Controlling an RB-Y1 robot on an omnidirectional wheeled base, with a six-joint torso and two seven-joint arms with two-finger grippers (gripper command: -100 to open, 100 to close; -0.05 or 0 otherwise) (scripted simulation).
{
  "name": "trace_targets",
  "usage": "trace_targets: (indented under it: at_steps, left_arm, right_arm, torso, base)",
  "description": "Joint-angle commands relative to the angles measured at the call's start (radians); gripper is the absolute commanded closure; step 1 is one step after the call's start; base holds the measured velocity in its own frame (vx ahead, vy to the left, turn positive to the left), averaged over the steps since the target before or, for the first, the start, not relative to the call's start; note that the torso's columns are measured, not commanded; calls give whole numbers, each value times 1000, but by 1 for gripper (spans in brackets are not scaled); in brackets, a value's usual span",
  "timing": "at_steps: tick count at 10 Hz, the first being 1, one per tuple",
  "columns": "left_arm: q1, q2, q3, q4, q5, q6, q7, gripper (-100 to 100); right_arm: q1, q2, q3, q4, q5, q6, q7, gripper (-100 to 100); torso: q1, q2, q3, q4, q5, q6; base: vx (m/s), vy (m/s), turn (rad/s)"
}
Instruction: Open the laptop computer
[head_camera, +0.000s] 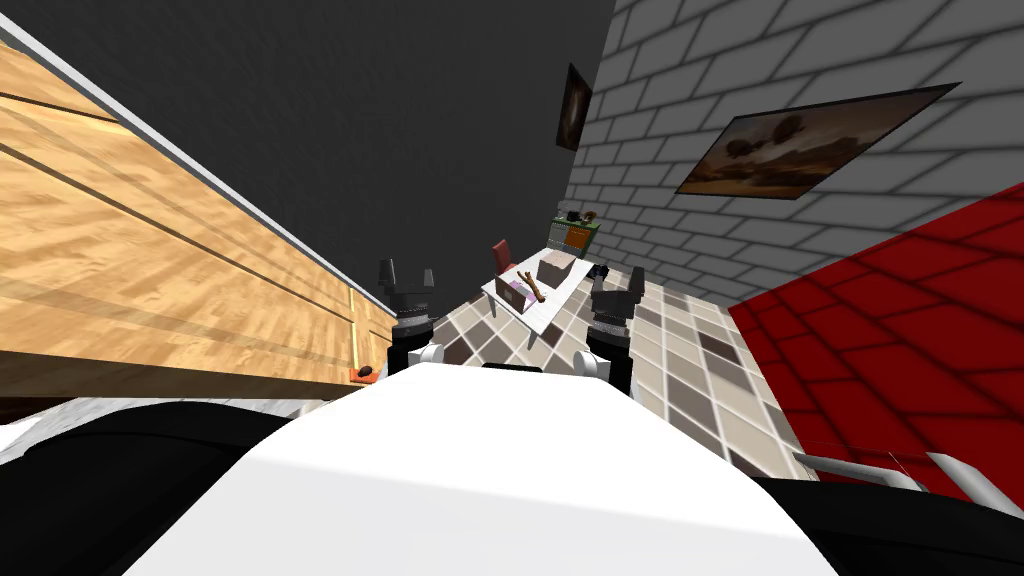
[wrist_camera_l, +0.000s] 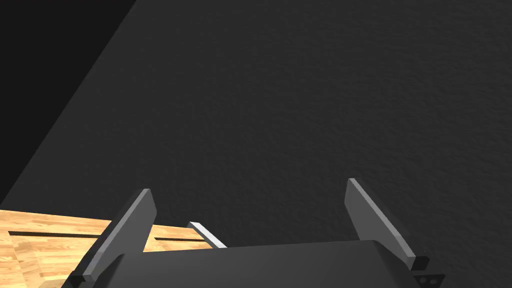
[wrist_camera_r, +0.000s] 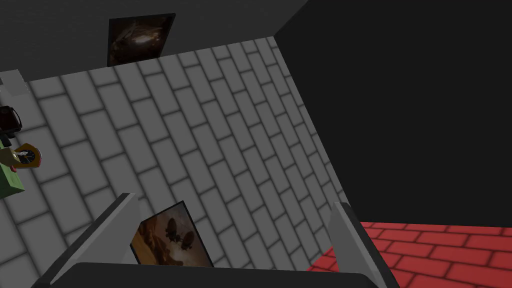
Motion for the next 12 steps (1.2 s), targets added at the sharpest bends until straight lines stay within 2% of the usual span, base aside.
trace_targets:
  at_steps: [1,9,10,12]
  left_arm:
    - [0,0,0,0,0,0,0,0]
    - [0,0,0,0,0,0,0,0]
    - [0,0,0,0,0,0,0,0]
    - [0,0,0,0,0,0,0,0]
  right_arm:
    - [0,0,0,0,0,0,0,0]
    - [0,0,0,0,0,0,0,0]
    - [2,-41,2,4,-9,-4,-11,-100]
    - [7,-95,6,12,-28,-14,-38,-100]
  torso:
    - [0,40,-82,41,0,0]
    - [0,618,-1234,617,0,0]
    - [0,691,-1382,691,0,0]
    - [-1,734,-1471,734,0,0]
  base:
    - [0,0,0]
    - [0,0,0]
    - [10,-4,69]
    - [13,-13,120]
